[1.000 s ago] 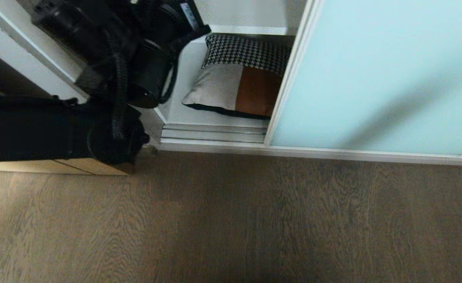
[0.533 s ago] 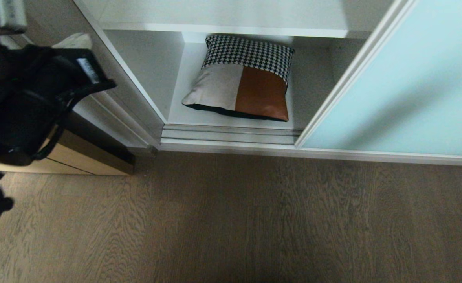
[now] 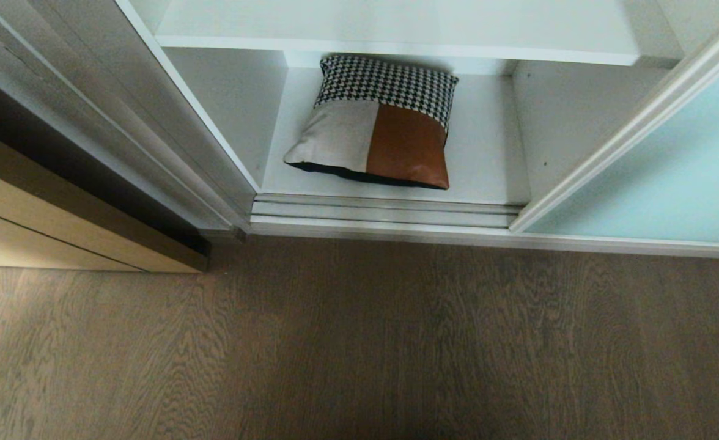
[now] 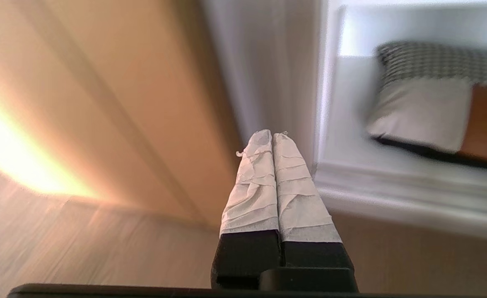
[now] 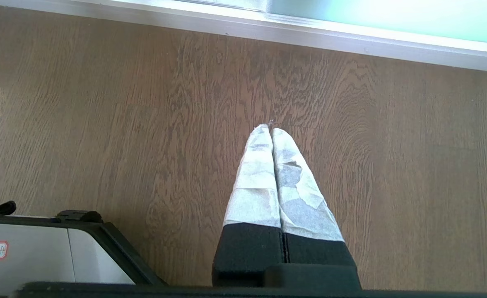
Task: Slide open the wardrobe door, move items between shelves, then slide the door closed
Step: Open the door
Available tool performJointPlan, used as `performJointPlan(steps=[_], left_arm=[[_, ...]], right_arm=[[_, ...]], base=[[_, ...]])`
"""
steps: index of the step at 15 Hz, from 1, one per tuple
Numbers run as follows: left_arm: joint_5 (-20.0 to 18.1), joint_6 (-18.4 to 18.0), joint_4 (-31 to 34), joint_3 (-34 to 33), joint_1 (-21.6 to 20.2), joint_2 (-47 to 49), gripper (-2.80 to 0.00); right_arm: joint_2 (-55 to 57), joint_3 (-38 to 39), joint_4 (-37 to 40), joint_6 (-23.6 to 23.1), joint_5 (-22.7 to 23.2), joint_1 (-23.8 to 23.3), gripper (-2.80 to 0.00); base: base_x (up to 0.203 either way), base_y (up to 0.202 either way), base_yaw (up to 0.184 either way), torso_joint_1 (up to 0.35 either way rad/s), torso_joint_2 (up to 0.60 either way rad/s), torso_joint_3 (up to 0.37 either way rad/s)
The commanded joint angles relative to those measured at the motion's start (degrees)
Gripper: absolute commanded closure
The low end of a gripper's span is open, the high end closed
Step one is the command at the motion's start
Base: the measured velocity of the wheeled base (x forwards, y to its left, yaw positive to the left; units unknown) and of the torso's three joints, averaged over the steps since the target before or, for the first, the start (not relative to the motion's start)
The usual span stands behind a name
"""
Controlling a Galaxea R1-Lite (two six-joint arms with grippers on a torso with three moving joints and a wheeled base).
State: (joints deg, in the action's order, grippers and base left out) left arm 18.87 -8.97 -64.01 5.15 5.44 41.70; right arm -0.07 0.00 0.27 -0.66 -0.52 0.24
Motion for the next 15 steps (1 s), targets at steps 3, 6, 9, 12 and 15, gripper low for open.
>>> performJointPlan(steps=[3,6,9,12,15], left_arm=[[0.5,3.5,10.6,-5.2,-6.5,-20.6,0.0],[-3.5,8.5,27.7,-5.2,-7.6,-29.3,0.0],[-12.7,11.7,49.9,-5.2,-6.8,-39.4,0.0],[-20.9,6.8,62.3,-4.7,-6.4,-41.1,0.0],[-21.1,0.4,65.5,-4.8,-6.4,-41.5,0.0]], right_arm=[[-0.1,0.0,0.0,0.0,0.0,0.0,0.0],[-0.1,0.0,0.0,0.0,0.0,0.0,0.0],[-0.1,0.0,0.0,0.0,0.0,0.0,0.0],[-0.1,0.0,0.0,0.0,0.0,0.0,0.0],[0.0,0.0,0.0,0.0,0.0,0.0,0.0]], base=[[0.0,0.0,0.0,0.0,0.0,0.0],[0.0,0.0,0.0,0.0,0.0,0.0],[0.0,0.0,0.0,0.0,0.0,0.0],[0.0,0.0,0.0,0.0,0.0,0.0],[0.0,0.0,0.0,0.0,0.0,0.0]])
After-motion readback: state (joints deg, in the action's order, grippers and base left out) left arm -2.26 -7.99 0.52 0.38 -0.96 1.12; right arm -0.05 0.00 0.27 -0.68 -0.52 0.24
